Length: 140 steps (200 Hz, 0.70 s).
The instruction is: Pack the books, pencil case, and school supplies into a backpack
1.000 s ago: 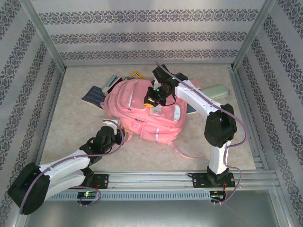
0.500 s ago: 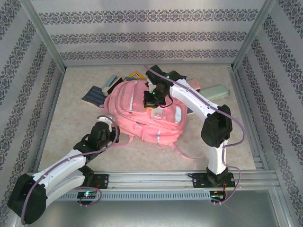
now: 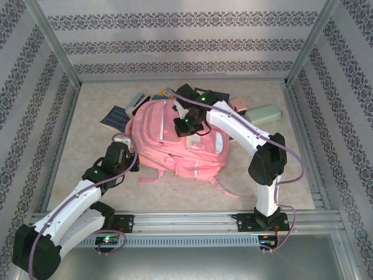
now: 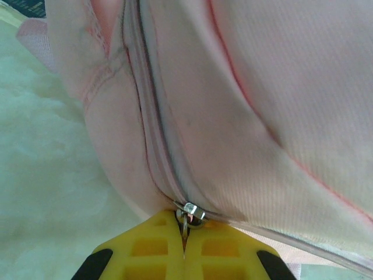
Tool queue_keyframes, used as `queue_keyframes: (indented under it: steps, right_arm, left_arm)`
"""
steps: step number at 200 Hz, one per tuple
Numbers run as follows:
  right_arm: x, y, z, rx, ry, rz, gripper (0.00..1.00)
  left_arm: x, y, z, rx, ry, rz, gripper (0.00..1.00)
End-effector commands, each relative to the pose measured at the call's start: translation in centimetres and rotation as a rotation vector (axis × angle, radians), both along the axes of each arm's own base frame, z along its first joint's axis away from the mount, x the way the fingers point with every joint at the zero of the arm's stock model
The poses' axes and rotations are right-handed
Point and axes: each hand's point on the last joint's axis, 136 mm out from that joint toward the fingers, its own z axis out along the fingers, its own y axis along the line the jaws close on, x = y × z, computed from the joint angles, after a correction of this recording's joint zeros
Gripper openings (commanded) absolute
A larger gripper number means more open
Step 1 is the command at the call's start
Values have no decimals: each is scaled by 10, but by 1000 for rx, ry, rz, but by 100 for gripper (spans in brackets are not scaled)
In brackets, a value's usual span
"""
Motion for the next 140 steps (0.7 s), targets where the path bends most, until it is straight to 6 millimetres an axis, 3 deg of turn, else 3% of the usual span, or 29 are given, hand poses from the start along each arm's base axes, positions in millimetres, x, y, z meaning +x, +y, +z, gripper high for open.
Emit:
queue_keyframes:
  steps: [1,29,56,93,124,140]
  right_arm:
    - [-2,-39,26,-123,-141,49,0]
    - [13,-52,34,-93,-135,-35,0]
    - [31,-42,49,-50,-154,-58,0]
    - [55,-31,56,-27,-173,-101,0]
    - [78,-44,60,-72,-210,-189,36]
    - [79,-58,64,-127,-228,-231,44]
  left_arm:
    - [1,2,19,-1,-12,-19,0]
    - [-18,-32,27,-146,74,-159,0]
    - [-43,-50,26,-201,165,-239,0]
    - [-71,-81,40,-211,157,-394,0]
    - [-81,-102,38,-181,173,-472,0]
    - [-72,-111,42,-203,149,-451,0]
